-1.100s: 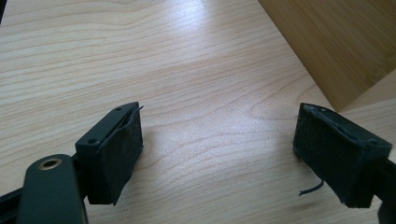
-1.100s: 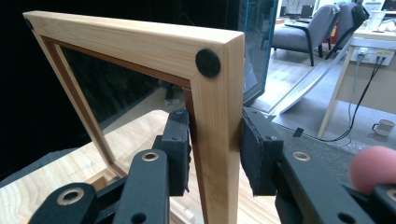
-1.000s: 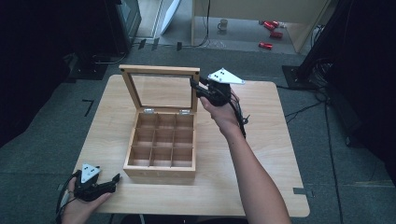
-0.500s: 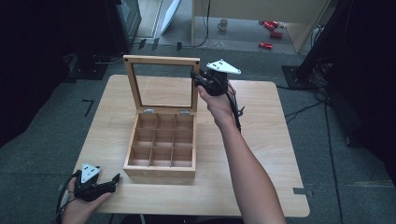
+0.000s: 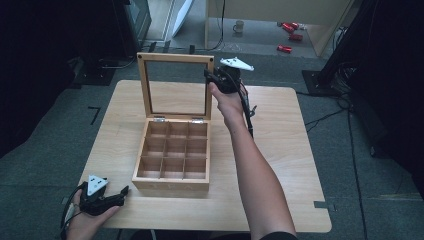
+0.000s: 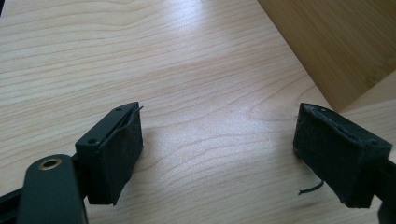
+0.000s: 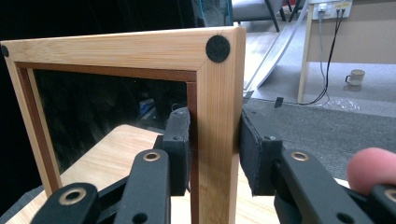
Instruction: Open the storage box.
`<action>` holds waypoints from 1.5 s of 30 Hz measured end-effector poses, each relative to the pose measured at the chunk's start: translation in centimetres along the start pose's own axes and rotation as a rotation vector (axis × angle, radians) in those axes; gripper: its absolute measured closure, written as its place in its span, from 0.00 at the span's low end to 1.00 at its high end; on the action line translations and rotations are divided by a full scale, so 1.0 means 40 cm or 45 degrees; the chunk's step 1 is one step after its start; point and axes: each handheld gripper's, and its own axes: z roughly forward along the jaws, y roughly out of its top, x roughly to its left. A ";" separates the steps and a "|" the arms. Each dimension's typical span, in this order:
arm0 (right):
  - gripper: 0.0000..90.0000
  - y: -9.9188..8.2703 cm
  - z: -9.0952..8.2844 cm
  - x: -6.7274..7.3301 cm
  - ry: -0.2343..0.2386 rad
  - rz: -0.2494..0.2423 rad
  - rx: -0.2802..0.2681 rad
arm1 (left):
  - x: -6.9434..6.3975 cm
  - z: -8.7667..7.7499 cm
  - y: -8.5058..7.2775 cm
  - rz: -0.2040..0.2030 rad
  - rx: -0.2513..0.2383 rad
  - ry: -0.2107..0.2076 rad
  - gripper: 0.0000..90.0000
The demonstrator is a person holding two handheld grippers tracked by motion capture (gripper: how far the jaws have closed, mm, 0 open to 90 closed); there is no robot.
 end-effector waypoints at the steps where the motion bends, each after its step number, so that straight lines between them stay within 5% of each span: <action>1: 0.75 0.000 0.003 -0.001 -0.001 0.005 0.003 | 0.000 0.000 0.000 0.000 0.000 0.000 0.18; 13: 0.70 0.003 0.006 -0.001 -0.008 0.042 0.009 | 0.000 0.001 0.002 0.007 0.005 -0.004 0.18; 17: 0.52 0.006 -0.015 0.006 0.016 0.015 -0.017 | 0.000 0.001 0.002 0.008 0.006 -0.005 0.18; 21: 0.37 0.005 -0.043 0.010 0.029 -0.002 0.013 | 0.000 0.001 0.003 0.008 0.008 -0.005 0.18; 24: 0.16 0.001 -0.077 0.022 0.026 -0.048 0.070 | 0.000 0.000 0.003 0.012 0.011 -0.005 0.18; 27: 0.09 -0.011 -0.103 0.028 0.024 -0.079 0.097 | 0.000 0.001 0.003 0.005 0.007 -0.006 0.18; 45: 0.02 -0.134 -0.251 -0.037 0.025 -0.088 0.161 | 0.000 0.001 0.002 0.007 0.008 -0.006 0.18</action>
